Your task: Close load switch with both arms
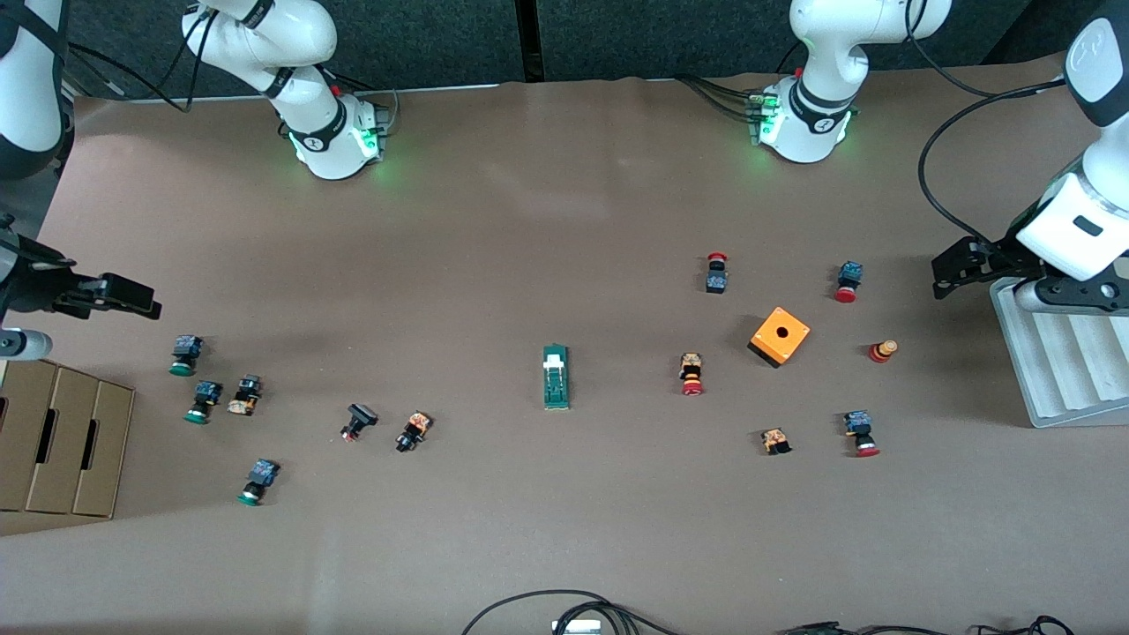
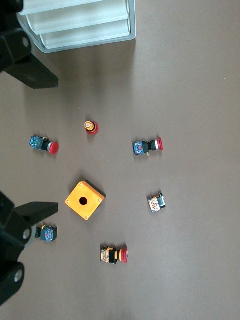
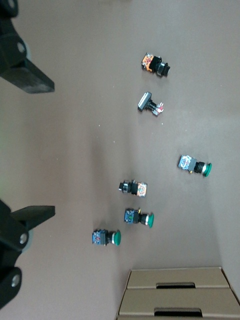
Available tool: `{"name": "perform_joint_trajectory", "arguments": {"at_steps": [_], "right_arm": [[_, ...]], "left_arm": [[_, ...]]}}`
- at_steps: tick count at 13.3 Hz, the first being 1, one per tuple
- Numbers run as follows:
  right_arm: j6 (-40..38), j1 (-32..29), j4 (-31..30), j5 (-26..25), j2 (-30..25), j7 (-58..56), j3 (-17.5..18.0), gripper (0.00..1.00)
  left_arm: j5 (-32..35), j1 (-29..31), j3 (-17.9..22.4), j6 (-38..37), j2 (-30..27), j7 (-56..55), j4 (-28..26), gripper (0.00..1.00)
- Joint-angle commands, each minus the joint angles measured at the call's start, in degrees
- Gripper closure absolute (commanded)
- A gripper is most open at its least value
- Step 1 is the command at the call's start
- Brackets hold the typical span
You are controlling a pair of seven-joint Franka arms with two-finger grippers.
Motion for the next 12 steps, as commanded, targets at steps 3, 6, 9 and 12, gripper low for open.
{"name": "perform_joint_trajectory", "arguments": {"at_steps": [3,6,9,12], "right_arm": [[0.67,0.08,1.09,1.52,4.5,-0.37,-0.14,0.0],[1.81,0.34,1.09,1.43,5.92,-0.2,0.04,0.0],[2.26,0.25,1.09,1.43,7.85,-0.02,0.04,0.0],[3.31,0.43,1.09,1.43,10.31,-0.02,0.21,0.0]], "left_arm": [[0.67,-0.37,0.0,-0.96,0.68,-0.27,1.6,0.0],[0.41,-0.81,-0.26,-0.96,0.68,-4.03,1.77,0.0],[0.4,-0.99,-3.49,-0.96,0.5,-9.66,1.95,0.0],[0.58,-1.07,-7.72,-0.96,0.5,-17.83,1.95,0.0]]}}
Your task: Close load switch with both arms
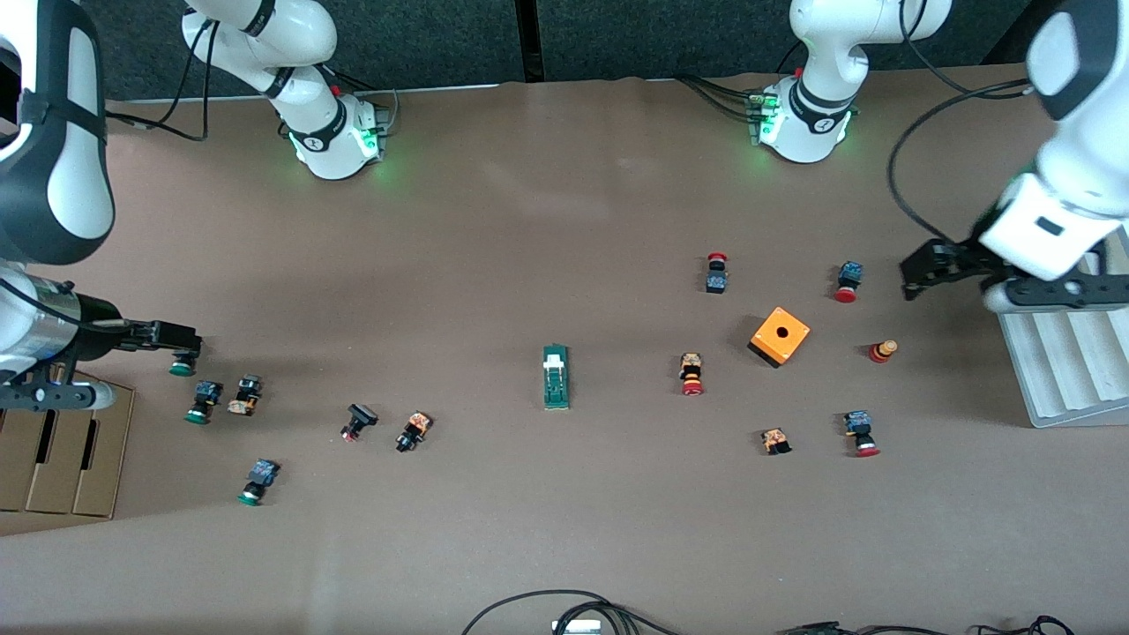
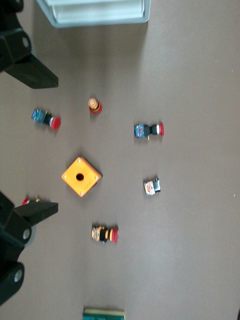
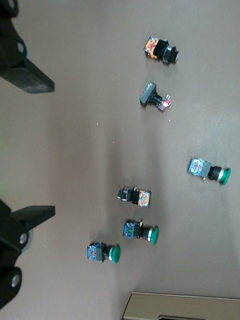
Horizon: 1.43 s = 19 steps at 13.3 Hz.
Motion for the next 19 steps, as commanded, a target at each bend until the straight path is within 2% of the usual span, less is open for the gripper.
{"name": "perform_joint_trajectory", "arguments": {"at_steps": [1,3,6,9,11,14,15,19], "right_arm": [[1.26,0.72,1.02,1.21,3.01,-0.11,-0.1,0.0],[1.62,1.51,1.02,1.12,3.63,-0.03,-0.1,0.0],[2.5,1.61,1.1,0.94,3.81,-0.46,-0.18,0.0],[2.5,1.52,1.45,0.77,3.72,-1.51,-0.19,0.0],[2.41,1.52,2.25,0.68,3.9,-7.54,-0.27,0.0],[2.84,0.64,2.33,0.77,4.16,-26.5,-0.62,0.0],[3.98,0.64,2.25,0.77,4.51,-30.92,-0.62,0.0],[5.13,1.08,2.25,0.59,5.3,-38.78,-0.54,0.0]], "left_arm": [[0.73,-0.38,-4.29,-0.97,0.5,-7.58,1.6,0.0],[1.08,-0.38,-8.51,-0.62,0.77,-14.43,1.6,0.0],[7.83,-0.46,-17.91,0.09,2.52,-25.67,1.68,0.0],[9.34,-0.46,-24.07,3.24,4.98,-37.55,1.42,0.0],[12.49,-0.72,-27.42,7.62,7.26,-40.65,0.72,0.0],[15.93,-5.11,-28.13,15.8,11.04,-50.71,0.02,0.0],[18.9,-7.3,-28.13,17.13,12.7,-54.33,0.01,0.0],[33.4,-15.12,-28.13,18.97,19.21,-70.06,0.02,0.0]]}}
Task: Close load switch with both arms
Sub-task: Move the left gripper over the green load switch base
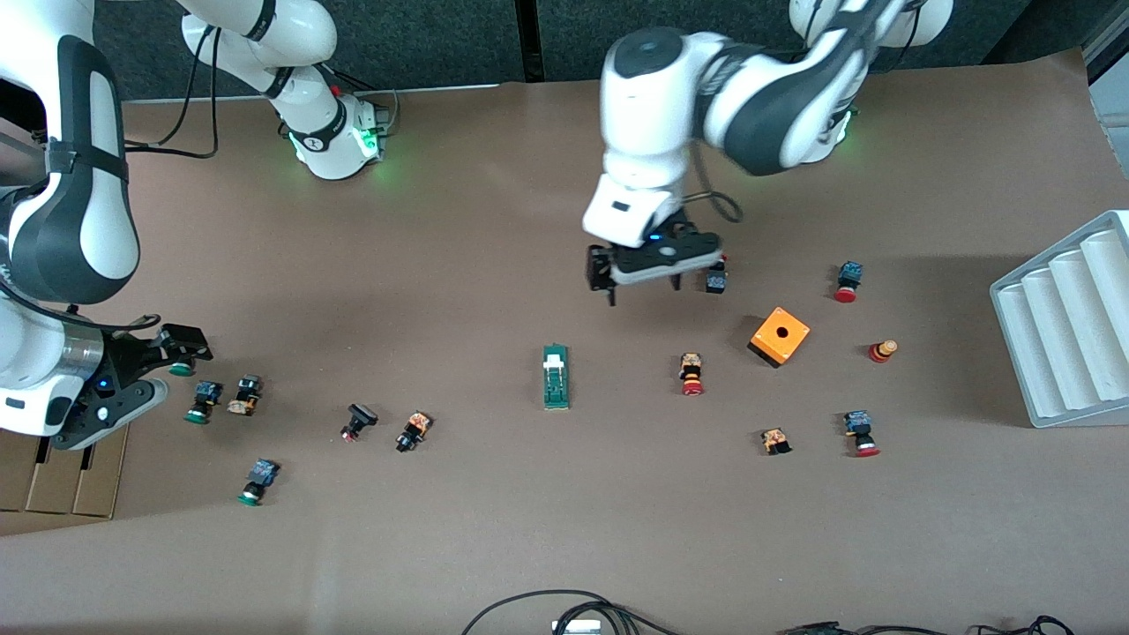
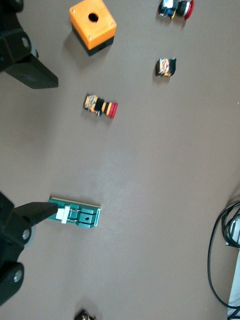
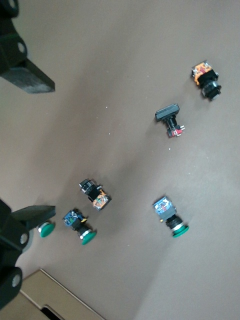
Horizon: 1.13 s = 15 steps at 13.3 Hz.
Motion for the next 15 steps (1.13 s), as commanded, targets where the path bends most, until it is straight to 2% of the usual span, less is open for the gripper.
{"name": "perform_joint_trajectory", "arguments": {"at_steps": [1,5,10,12,15], "right_arm": [[1.79,0.3,0.94,0.68,1.49,-3.01,0.13,0.0],[2.06,0.3,0.94,1.03,1.67,-3.01,0.39,0.0],[2.24,0.57,0.94,-0.64,1.75,-10.91,0.39,0.0],[3.28,0.39,0.94,-0.64,2.54,-19.67,0.31,0.0],[4.52,0.39,0.94,-0.29,2.55,-20.33,0.13,0.01]], "left_arm": [[8.44,-4.43,0.16,2.38,4.79,-10.67,0.65,0.0],[24.86,-10.32,0.16,3.62,12.36,-24.56,0.65,0.0],[41.4,-10.77,0.16,8.36,19.13,-32.67,-0.23,0.0],[47.72,-12.25,0.33,8.28,21.68,-37.05,-0.49,0.0],[58.18,-13.4,0.51,7.93,25.37,-46.2,-0.58,0.0]]}}
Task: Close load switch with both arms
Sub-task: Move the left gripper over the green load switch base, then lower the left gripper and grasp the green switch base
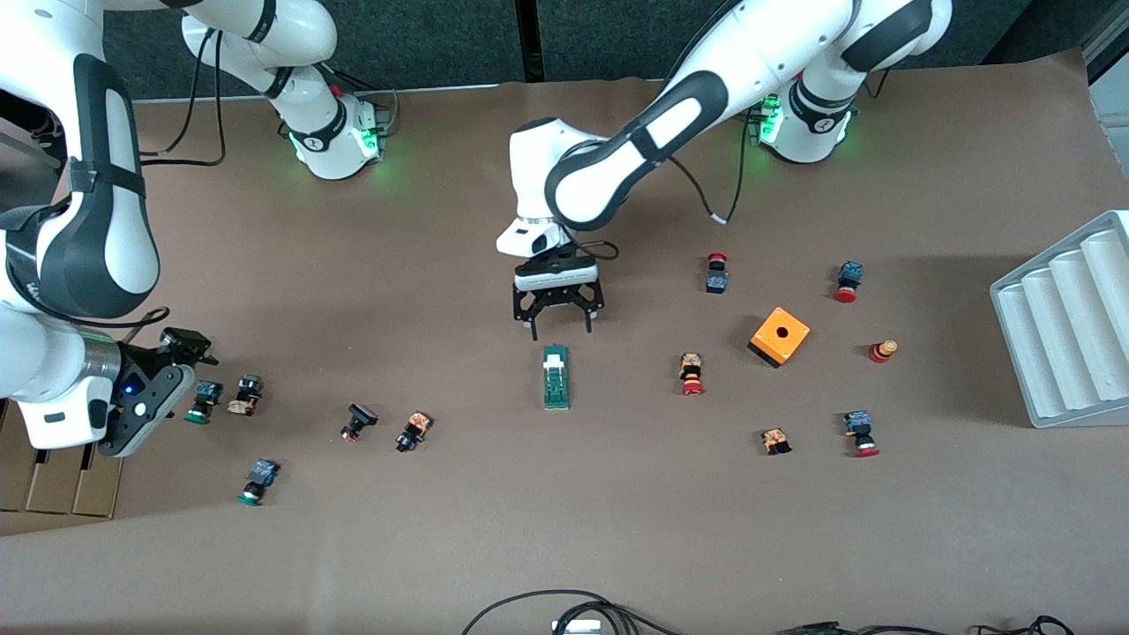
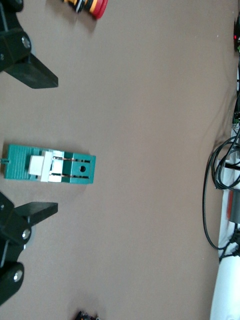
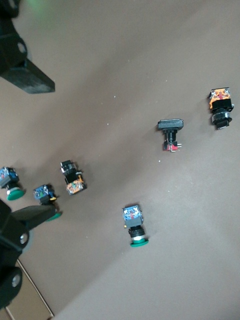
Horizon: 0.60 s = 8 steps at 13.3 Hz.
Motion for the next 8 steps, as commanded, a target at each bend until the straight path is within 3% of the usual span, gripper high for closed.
{"name": "perform_joint_trajectory", "arguments": {"at_steps": [1,5,8], "right_arm": [[0.66,-0.29,0.84,-0.03,0.73,-1.77,-0.12,0.01],[1.01,-0.81,0.84,-0.03,0.99,-3.0,-0.12,0.0],[5.03,-0.81,0.84,-0.47,1.17,-16.85,0.06,0.0]], "left_arm": [[8.9,-1.52,0.59,-0.1,3.56,-6.09,0.29,0.0],[18.32,-2.22,0.85,-2.28,7.43,-11.02,0.21,0.0],[22.64,-4.68,1.11,-6.6,10.51,-17.94,0.56,0.0]]}}
